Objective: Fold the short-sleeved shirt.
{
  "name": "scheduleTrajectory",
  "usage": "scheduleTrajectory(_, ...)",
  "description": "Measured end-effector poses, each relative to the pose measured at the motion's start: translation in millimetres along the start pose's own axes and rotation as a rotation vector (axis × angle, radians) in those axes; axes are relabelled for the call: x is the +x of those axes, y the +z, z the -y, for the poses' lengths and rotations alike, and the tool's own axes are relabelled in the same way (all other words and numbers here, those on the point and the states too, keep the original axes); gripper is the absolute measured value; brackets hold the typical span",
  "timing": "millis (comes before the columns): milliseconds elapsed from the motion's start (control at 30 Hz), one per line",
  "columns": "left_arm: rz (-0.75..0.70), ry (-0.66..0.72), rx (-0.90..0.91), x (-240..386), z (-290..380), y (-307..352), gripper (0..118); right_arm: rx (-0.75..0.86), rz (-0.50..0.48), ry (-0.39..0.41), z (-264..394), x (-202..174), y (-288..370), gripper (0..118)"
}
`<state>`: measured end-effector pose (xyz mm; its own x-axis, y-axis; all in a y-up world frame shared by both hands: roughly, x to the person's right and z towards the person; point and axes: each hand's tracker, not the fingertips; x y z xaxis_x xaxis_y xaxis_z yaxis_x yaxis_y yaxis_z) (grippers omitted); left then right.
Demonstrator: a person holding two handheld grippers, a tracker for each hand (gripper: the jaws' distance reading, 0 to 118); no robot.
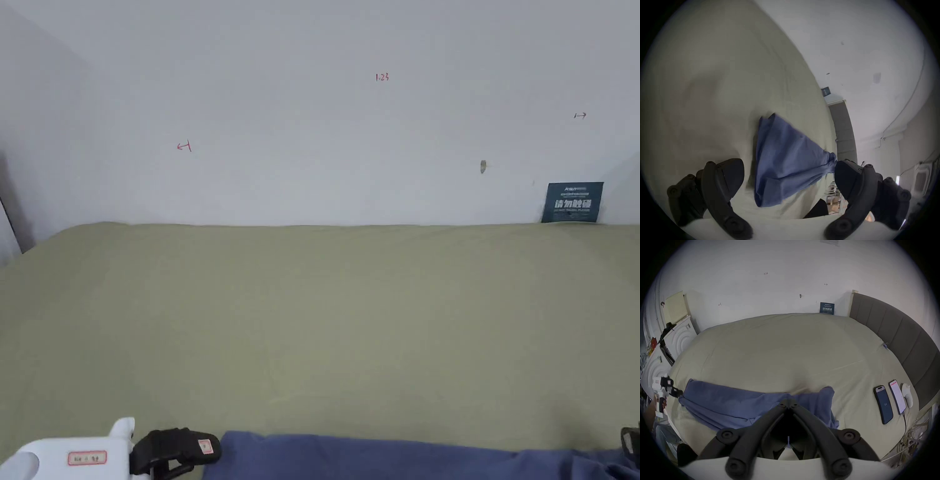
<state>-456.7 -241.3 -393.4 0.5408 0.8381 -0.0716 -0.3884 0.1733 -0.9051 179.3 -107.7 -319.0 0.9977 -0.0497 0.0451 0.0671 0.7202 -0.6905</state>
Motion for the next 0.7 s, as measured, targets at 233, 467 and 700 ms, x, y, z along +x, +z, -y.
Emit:
scheduleTrajectory(233,0.129,0.018,0.030,3.8,22.1,-29.5,66,-0.012,-0.010,0.008,0.8,-6.3,-3.4,0)
scheduleTrajectory(467,-0.056,-0.051,0.077,11.1,12.7,-31.6,8,-0.021,-0.010,0.026,5.3,-3.1,0.8,0)
scheduleTrajectory(700,-0.044,-0.406,0.120,126.2,25.3,-28.4,8,-0.006,-0.006,0.013,0.9,14.4,1.2,0)
